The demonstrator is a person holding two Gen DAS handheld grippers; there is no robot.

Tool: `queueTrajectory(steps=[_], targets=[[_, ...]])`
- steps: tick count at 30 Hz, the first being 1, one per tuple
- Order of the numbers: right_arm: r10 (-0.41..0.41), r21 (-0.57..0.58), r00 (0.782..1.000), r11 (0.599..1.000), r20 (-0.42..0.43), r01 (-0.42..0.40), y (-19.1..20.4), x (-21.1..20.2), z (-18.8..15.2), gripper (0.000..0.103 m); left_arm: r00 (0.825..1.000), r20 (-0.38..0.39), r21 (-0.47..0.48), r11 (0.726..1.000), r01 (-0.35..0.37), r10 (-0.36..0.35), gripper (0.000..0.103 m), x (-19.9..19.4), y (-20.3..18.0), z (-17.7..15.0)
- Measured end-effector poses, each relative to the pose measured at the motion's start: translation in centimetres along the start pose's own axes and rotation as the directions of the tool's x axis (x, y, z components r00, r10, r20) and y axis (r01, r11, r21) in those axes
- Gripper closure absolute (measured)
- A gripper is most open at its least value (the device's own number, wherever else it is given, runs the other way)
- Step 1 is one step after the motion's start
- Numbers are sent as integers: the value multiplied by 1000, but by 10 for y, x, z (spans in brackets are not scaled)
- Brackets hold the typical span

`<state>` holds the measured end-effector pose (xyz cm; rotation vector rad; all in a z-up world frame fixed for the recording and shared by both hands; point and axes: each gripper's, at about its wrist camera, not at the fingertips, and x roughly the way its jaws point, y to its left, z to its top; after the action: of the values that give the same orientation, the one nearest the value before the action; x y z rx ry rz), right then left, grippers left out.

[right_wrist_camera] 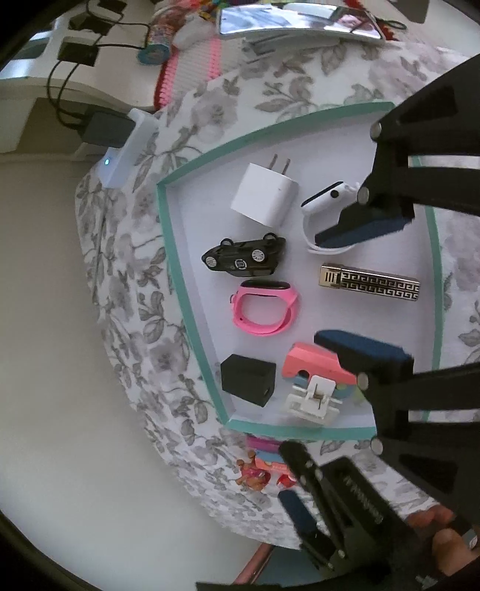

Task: Organize rigid objects
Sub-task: 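Withdraw both grippers from the tray toward the remaining pile, then grasp the red bottle with the left gripper while right gripper grasps the pink lighter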

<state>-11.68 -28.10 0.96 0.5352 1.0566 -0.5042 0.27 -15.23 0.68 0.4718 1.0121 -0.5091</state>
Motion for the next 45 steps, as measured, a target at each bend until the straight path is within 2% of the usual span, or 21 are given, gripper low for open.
queueTrajectory(steps=[1, 5, 7, 12, 16, 19, 21, 22, 23, 29, 37, 41, 45], targets=[[-3, -6, 1000, 1000, 1, 3, 1, 0, 0, 41, 1000, 6, -13, 1000, -4, 4, 32, -1, 4, 0], [-9, -37, 1000, 999, 8, 10, 5, 2, -1, 33, 999, 16, -49, 998, -34, 35, 25, 0, 14, 0], [-13, -51, 1000, 999, 15, 14, 7, 1, -1, 25, 999, 16, -64, 997, -41, 42, 23, 1, 19, -1], [-10, -59, 999, 998, 32, 11, 8, 2, 0, 18, 999, 13, -97, 994, -52, 53, 22, 4, 30, -3], [-15, -65, 999, 998, 42, 18, 9, 3, 0, 5, 998, 15, -125, 990, -58, 60, 19, 5, 40, -4], [-25, -69, 998, 997, 50, 28, 10, 4, 0, 0, 998, 18, -149, 987, -61, 64, 19, 5, 47, -4], [-32, -70, 998, 997, 55, 36, 9, 4, 0, 0, 997, 21, -160, 984, -71, 76, 14, 5, 52, -4], [-36, -68, 998, 997, 58, 40, 9, 4, 0, 0, 996, 21, -168, 983, -76, 81, 3, 6, 55, -3], [-39, -66, 997, 997, 64, 43, 9, 4, 0, 0, 996, 25, -178, 981, -78, 84, 0, 5, 59, -3], [-50, -73, 993, 996, 110, 58, 14, 1, 2, 0, 994, 57, -256, 963, -78, 96, 0, -1, 88, -1], [-8, -51, 987, 999, 158, 16, 24, -3, 4, 0, 983, 104, -356, 928, -106, 152, 0, -12, 139, 1], [11, -65, 984, 998, 178, 1, 32, -5, 7, 0, 983, 104, -378, 920, -103, 153, 0, -12, 157, 4], [55, -118, 977, 992, 207, -31, 50, -12, 9, 0, 982, 88, -360, 925, -125, 167, 0, -11, 167, 7]])
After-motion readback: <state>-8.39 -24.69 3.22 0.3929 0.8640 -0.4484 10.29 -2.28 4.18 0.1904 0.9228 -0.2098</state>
